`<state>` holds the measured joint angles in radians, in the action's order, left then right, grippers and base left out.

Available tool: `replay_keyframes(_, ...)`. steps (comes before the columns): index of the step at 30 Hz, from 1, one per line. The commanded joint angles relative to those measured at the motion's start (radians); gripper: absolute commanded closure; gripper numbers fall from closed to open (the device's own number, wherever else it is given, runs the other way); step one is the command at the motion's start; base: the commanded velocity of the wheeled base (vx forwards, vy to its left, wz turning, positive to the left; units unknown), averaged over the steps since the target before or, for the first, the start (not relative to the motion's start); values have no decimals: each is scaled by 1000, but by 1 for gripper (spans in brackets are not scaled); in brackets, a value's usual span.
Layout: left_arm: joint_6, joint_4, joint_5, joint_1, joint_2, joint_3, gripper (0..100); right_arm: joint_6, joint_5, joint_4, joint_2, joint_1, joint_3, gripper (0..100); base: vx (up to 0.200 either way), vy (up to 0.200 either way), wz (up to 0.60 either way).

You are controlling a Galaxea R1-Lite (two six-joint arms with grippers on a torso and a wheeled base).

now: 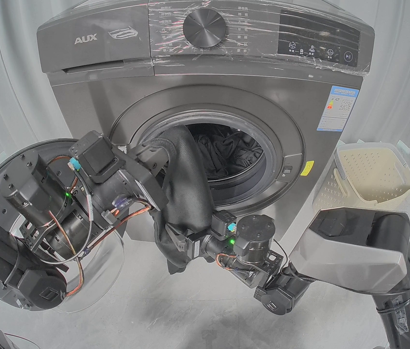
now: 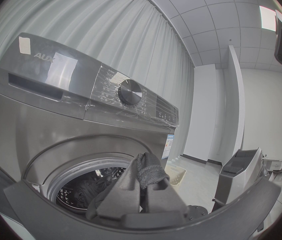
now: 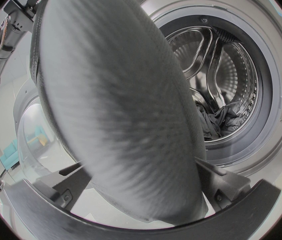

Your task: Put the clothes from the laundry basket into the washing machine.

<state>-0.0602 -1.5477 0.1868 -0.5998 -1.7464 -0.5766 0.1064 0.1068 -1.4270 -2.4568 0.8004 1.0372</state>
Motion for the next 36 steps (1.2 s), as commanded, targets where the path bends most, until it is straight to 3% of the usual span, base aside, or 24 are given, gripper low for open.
replay_keyframes(1, -10, 0, 0, -6, 11, 0, 100, 1, 2, 0, -34, -7, 33, 0, 0, 0, 0)
replay_keyframes(5, -13, 0, -3, -2, 11, 0, 100, 7, 13, -12, -48, -7, 32, 0, 0, 0, 0)
replay_keyframes(6, -13, 0, -3, -2, 11, 0, 100, 7, 13, -12, -48, -7, 32, 100, 0, 0, 0)
replay_keyframes(13, -9, 1, -9, 29, -13, 3, 100, 21, 19, -18, 42, -27, -74, 100, 0, 0, 0)
replay_keyframes(19, 0, 1, -9, 61, -51, 24, 100, 36, 57, -10, 213, -86, -186, 100, 0, 0, 0)
replay_keyframes(26, 34, 1, 0, 67, -96, 101, 100, 27, 50, -3, 328, -173, -227, 100, 0, 0, 0)
replay_keyframes(32, 56, 1, 11, 66, -136, 172, 100, 27, 50, -3, 372, -184, -236, 100, 0, 0, 0)
replay_keyframes(36, 60, 1, 54, 64, -148, 205, 100, 27, 53, -1, 387, -173, -235, 100, 0, 0, 0)
